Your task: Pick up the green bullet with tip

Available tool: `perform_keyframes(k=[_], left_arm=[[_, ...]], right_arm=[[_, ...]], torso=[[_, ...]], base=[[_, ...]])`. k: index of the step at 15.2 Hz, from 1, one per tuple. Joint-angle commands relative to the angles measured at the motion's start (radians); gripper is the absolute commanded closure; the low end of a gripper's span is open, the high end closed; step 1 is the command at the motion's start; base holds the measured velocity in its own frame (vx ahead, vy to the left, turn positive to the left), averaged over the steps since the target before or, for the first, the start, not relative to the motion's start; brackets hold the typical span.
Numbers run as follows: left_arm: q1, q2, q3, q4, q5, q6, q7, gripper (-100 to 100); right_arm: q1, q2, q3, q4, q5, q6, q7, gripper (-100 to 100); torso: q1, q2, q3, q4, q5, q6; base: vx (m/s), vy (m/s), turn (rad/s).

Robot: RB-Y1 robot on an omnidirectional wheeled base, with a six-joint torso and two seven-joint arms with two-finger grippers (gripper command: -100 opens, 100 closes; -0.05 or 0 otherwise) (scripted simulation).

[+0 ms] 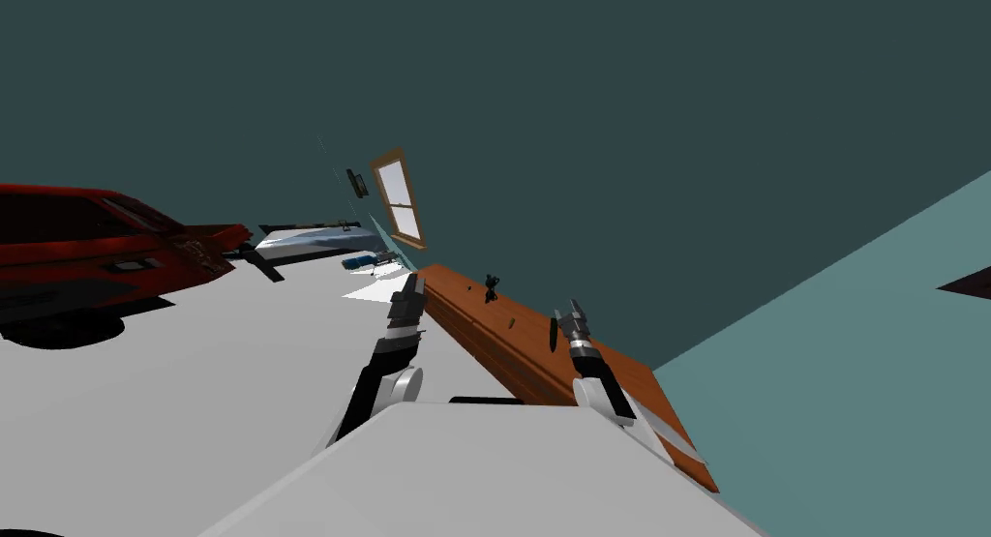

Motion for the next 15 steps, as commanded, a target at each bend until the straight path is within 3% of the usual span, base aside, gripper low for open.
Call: perform_keyframes(k=[1,2,3,4,5,7,8,10,11,13,14,15], left_arm=[[0.0,0.0,0.0,0.0,0.0,0.0,0.0,0],[0.0,0.0,0.0,0.0,0.0,0.0,0.0,0],[0.0,0.0,0.0,0.0,0.0,0.0,0.0,0],[0.0,0.0,0.0,0.0,0.0,0.0,0.0,0],[0.0,0.0,0.0,0.0,0.0,0.0,0.0,0],[0.0,0.0,0.0,0.0,0.0,0.0,0.0,0],[0.0,0.0,0.0,0.0,0.0,0.0,0.0,0],[0.0,0.0,0.0,0.0,0.0,0.0,0.0,0],[0.0,0.0,0.0,0.0,0.0,0.0,0.0,0],[0.0,0.0,0.0,0.0,0.0,0.0,0.0,0],[0.0,0.0,0.0,0.0,0.0,0.0,0.0,0],[0.0,0.0,0.0,0.0,0.0,0.0,0.0,0]], right_arm=[[-0.013,-0.007,-0.004,0.044,-0.011,0.003,-0.026,-100],[-0.013,-0.007,-0.004,0.044,-0.011,0.003,-0.026,-100],[-0.029,-0.024,-0.017,0.082,-0.047,0.038,-0.072,-100],[-0.029,-0.024,-0.017,0.093,-0.047,0.038,-0.076,-100],[-0.044,-0.042,-0.031,0.127,-0.084,0.073,-0.102,-100],[-0.044,-0.042,-0.031,0.144,-0.085,0.075,-0.129,-100],[-0.061,-0.059,-0.045,0.187,-0.123,0.111,-0.161,-100],[-0.061,-0.059,-0.045,0.196,-0.123,0.113,-0.182,-100],[-0.077,-0.076,-0.06,0.239,-0.163,0.151,-0.218,-100],[-0.077,-0.076,-0.06,0.25,-0.163,0.151,-0.237,-100],[-0.094,-0.093,-0.075,0.279,-0.203,0.191,-0.271,-100],[-0.094,-0.093,-0.075,0.3,-0.203,0.191,-0.288,-100]], torso=[[0.0,0.0,0.0,0.0,0.0,0.0],[0.0,0.0,0.0,0.0,0.0,0.0],[0.001,-0.001,-0.001,0.0,0.0,0.0],[0.001,-0.001,-0.001,0.0,0.0,0.0],[0.001,-0.001,-0.001,0.0,0.0,0.0],[0.0,0.0,0.0,0.0,0.0,0.0],[-0.001,0.0,0.0,0.0,0.0,0.0],[-0.001,0.0,0.0,0.0,0.0,0.0],[0.0,-0.001,0.0,0.0,0.0,0.0],[0.0,0.0,0.0,0.0,0.0,0.0],[0.0,-0.001,0.0,0.0,0.0,0.0],[0.0,-0.001,0.0,0.0,0.0,0.0]], base=[[-0.025,-0.035,0.09],[-0.014,-0.02,0.001],[-0.02,-0.026,0.19],[-0.027,-0.034,0.22],[-0.044,-0.042,0.285],[-0.045,-0.054,0.167],[-0.036,-0.048,0.199],[-0.034,-0.044,0.153],[-0.037,-0.037,0.182],[-0.037,-0.04,0.153],[-0.033,-0.036,0.204],[-0.035,-0.049,0.245]])
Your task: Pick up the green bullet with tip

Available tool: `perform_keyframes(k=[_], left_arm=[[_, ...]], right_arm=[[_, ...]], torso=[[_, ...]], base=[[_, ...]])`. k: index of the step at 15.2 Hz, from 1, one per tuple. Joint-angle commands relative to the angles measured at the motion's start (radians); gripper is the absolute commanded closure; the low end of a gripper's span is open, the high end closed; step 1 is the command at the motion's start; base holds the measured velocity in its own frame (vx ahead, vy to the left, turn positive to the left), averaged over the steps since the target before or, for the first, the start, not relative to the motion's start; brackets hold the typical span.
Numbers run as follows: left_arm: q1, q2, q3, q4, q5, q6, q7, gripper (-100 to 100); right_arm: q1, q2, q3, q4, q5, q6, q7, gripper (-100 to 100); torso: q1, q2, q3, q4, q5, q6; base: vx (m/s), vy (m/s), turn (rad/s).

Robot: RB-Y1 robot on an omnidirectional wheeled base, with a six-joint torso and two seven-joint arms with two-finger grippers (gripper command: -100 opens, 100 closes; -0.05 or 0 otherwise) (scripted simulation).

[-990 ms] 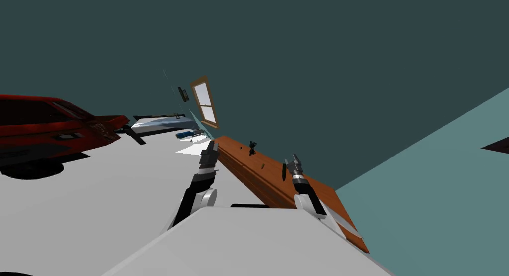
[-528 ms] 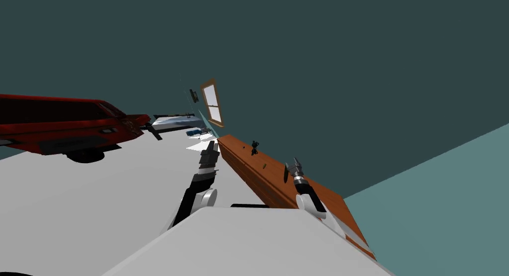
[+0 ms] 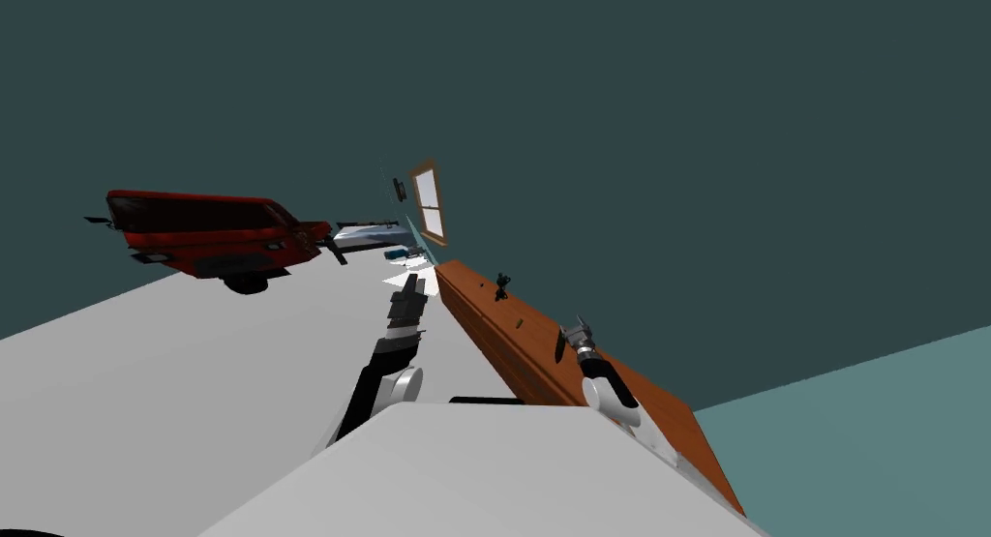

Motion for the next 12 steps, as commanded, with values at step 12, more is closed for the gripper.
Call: perform_keyframes(k=[12], left_arm=[[0.0,0.0,0.0,0.0,0.0,0.0,0.0,0]], right_arm=[[-0.074,-0.067,-0.067,0.245,-0.179,0.182,-0.254,-100]], torso=[[0.0,0.0,0.0,0.0,0.0,0.0]], base=[[-0.039,-0.043,0.19]])
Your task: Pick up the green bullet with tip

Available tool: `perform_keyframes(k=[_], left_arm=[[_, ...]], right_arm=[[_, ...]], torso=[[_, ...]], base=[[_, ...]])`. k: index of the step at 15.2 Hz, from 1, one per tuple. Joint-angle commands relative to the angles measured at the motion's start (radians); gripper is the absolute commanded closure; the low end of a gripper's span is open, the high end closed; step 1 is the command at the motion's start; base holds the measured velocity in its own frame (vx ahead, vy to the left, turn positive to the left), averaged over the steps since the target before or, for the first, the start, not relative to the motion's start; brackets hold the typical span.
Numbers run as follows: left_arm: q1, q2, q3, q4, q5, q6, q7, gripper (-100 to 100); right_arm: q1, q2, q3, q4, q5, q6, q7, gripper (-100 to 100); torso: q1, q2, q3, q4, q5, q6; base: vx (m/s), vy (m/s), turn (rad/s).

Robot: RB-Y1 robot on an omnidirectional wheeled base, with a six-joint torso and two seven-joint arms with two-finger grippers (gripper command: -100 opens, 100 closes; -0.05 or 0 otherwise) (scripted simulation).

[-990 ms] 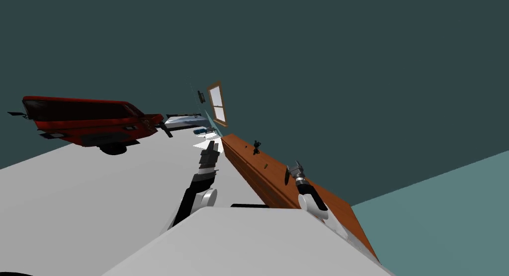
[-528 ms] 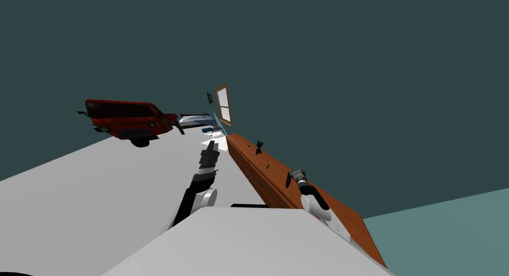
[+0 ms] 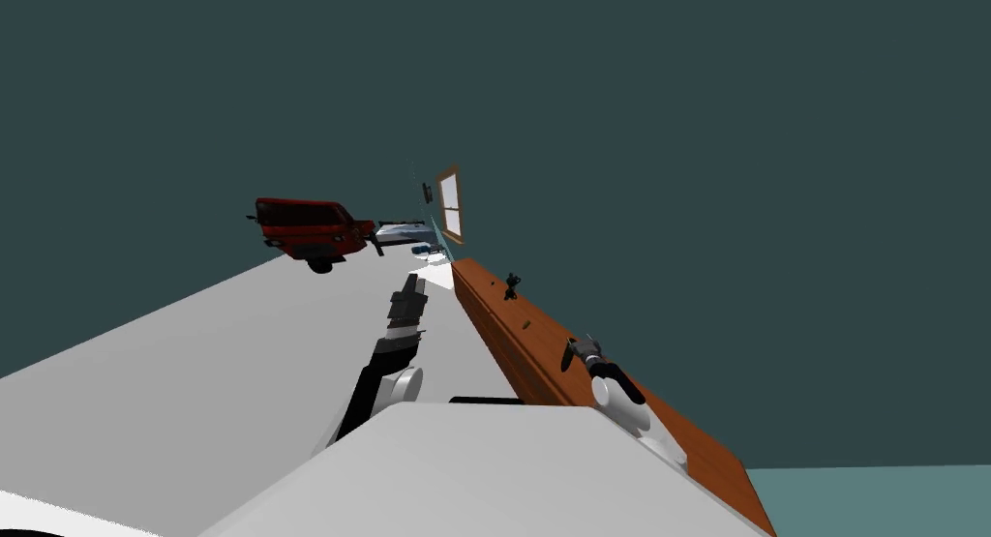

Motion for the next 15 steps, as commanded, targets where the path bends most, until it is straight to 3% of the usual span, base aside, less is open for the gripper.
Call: perform_keyframes(k=[1,2,4,5,7,8,10,11,13,14,15], left_arm=[[0.0,0.0,0.0,0.0,0.0,0.0,0.0,0],[0.0,0.0,0.0,0.0,0.0,0.0,0.0,0],[0.0,0.0,0.0,0.0,0.0,0.0,0.0,0],[0.0,0.0,0.0,0.0,0.0,0.0,0.0,0],[0.0,0.0,0.0,0.0,0.0,0.0,0.0,0],[0.0,0.0,0.0,0.0,0.0,0.0,0.0,0],[0.0,0.0,0.0,0.0,0.0,0.0,0.0,0],[0.0,0.0,0.0,0.0,0.0,0.0,0.0,0],[0.0,0.0,0.0,0.0,0.0,0.0,0.0,0],[0.0,0.0,0.0,0.0,0.0,0.0,0.0,0],[0.0,0.0,0.0,0.0,0.0,0.0,0.0,0]], right_arm=[[0.003,-0.007,-0.004,0.017,-0.016,0.016,-0.039,-100],[-0.014,-0.022,-0.019,0.059,-0.057,0.057,-0.067,-100],[-0.014,-0.022,-0.019,0.073,-0.058,0.057,-0.097,-100],[-0.031,-0.036,-0.034,0.121,-0.099,0.098,-0.126,-100],[-0.031,-0.036,-0.034,0.128,-0.099,0.098,-0.155,-100],[-0.048,-0.05,-0.049,0.157,-0.137,0.138,-0.182,-100],[-0.048,-0.05,-0.049,0.183,-0.141,0.138,-0.212,-100],[-0.065,-0.064,-0.064,0.214,-0.176,0.178,-0.24,-100],[-0.065,-0.064,-0.064,0.238,-0.182,0.178,-0.269,-100],[-0.082,-0.078,-0.078,0.279,-0.222,0.216,-0.298,-100],[-0.082,-0.078,-0.078,0.291,-0.222,0.217,-0.316,-100]], torso=[[0.0,0.0,0.0,0.0,0.0,0.0],[0.0,0.0,0.0,0.0,0.0,0.001],[0.0,-0.001,-0.001,0.0,0.0,0.0],[0.0,-0.001,-0.001,0.0,0.0,0.001],[0.0,0.0,0.0,0.0,0.0,0.0],[0.0,0.0,0.0,0.0,0.0,0.001],[0.0,0.0,0.0,0.0,0.0,0.0],[0.001,-0.001,0.0,0.0,0.0,0.001],[0.0,-0.001,0.0,0.0,0.0,0.0],[0.0,-0.001,-0.001,0.0,0.0,0.001],[0.0,-0.001,-0.001,0.0,0.0,0.0]], base=[[-0.033,-0.04,0.109],[-0.027,-0.04,0.227],[-0.034,-0.043,0.172],[-0.044,-0.04,0.222],[-0.046,-0.043,0.155],[-0.048,-0.044,0.205],[-0.04,-0.039,0.181],[-0.039,-0.042,0.216],[-0.036,-0.048,0.164],[-0.038,-0.043,0.238],[-0.042,-0.049,0.231]])
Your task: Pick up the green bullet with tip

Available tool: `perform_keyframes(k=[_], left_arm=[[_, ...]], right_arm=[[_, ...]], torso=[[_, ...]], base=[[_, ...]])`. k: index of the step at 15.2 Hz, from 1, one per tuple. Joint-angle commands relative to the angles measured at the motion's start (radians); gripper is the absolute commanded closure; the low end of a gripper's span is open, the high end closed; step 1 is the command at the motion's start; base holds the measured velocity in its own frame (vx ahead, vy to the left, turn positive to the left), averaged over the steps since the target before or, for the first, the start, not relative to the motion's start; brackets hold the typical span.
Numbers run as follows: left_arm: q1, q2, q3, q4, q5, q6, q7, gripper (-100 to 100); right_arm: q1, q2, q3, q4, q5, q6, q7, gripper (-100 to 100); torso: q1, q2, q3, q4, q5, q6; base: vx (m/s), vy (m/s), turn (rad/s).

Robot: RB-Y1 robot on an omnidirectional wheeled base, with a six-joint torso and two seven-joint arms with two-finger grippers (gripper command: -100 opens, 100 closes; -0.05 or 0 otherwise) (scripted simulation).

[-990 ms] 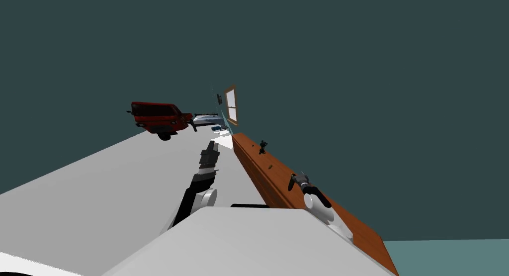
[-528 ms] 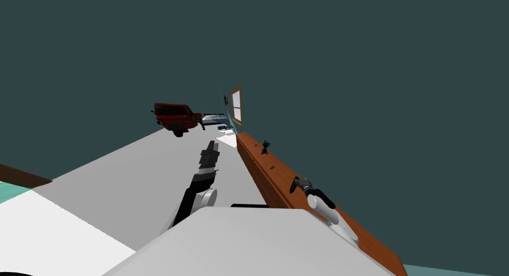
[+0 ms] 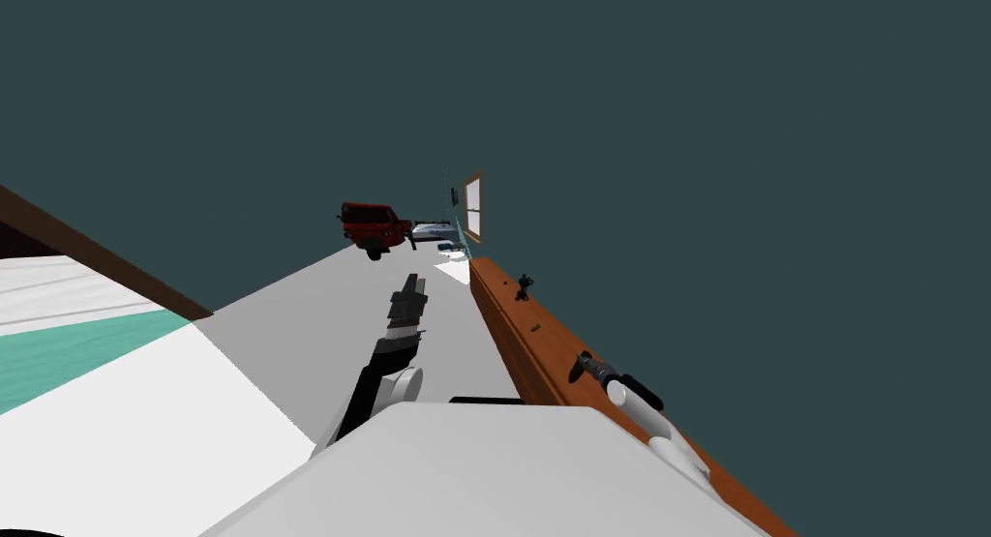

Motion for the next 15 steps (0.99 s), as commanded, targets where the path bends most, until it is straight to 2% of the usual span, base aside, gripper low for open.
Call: perform_keyframes(k=[1,2,4,5,7,8,9,10,11,12,13,15], left_arm=[[0.0,0.0,0.0,0.0,0.0,0.0,0.0,0],[0.0,0.0,0.0,0.0,0.0,0.0,0.0,0],[0.0,0.0,0.0,0.0,0.0,0.0,0.0,0],[0.0,0.0,0.0,0.0,0.0,0.0,0.0,0],[0.0,0.0,0.0,0.0,0.0,0.0,0.0,0],[0.0,0.0,0.0,0.0,0.0,0.0,0.0,0],[0.0,0.0,0.0,0.0,0.0,0.0,0.0,0],[0.0,0.0,0.0,0.0,0.0,0.0,0.0,0],[0.0,0.0,0.0,0.0,0.0,0.0,0.0,0],[0.0,0.0,0.0,0.0,0.0,0.0,0.0,0],[0.0,0.0,0.0,0.0,0.0,0.0,0.0,0],[0.0,0.0,0.0,0.0,0.0,0.0,0.0,0]], right_arm=[[-0.006,-0.002,-0.008,0.021,-0.009,0.021,-0.039,-100],[-0.023,-0.014,-0.023,0.061,-0.049,0.06,-0.068,-100],[-0.023,-0.014,-0.023,0.073,-0.049,0.06,-0.094,-100],[-0.038,-0.027,-0.036,0.114,-0.088,0.098,-0.126,-100],[-0.038,-0.027,-0.036,0.125,-0.088,0.098,-0.148,-100],[-0.054,-0.038,-0.05,0.151,-0.118,0.134,-0.189,-100],[-0.054,-0.038,-0.05,0.175,-0.126,0.134,-0.2,-100],[-0.054,-0.038,-0.05,0.175,-0.126,0.134,-0.2,-100],[-0.068,-0.05,-0.062,0.206,-0.16,0.17,-0.244,-100],[-0.068,-0.05,-0.062,0.223,-0.163,0.17,-0.251,-100],[-0.082,-0.06,-0.074,0.248,-0.198,0.204,-0.279,-100],[-0.082,-0.06,-0.074,0.269,-0.198,0.204,-0.299,-100]], torso=[[0.0,0.0,0.0,0.0,0.0,0.0],[0.001,0.0,0.0,0.0,0.0,0.001],[0.0,0.0,0.0,0.0,0.0,0.0],[0.0,0.0,0.0,0.0,0.0,0.001],[0.0,0.0,0.0,0.0,0.0,0.0],[0.001,-0.001,0.0,0.0,0.0,0.001],[0.0,0.0,0.0,0.0,0.0,0.0],[0.0,0.0,0.0,0.0,0.0,0.0],[0.0,0.0,0.0,0.0,0.0,0.001],[0.001,0.0,0.0,0.0,0.0,0.0],[0.0,0.0,0.0,0.0,0.0,0.0],[-0.001,0.0,0.0,0.0,0.0,0.0]], base=[[-0.032,-0.035,0.074],[-0.043,-0.036,0.256],[-0.039,-0.042,0.149],[-0.037,-0.039,0.217],[-0.033,-0.04,0.146],[-0.045,-0.04,0.194],[-0.049,-0.044,0.233],[-0.036,-0.035,0.087],[-0.04,-0.033,0.166],[-0.039,-0.04,0.198],[-0.051,-0.05,0.287],[-0.048,-0.052,0.149]])
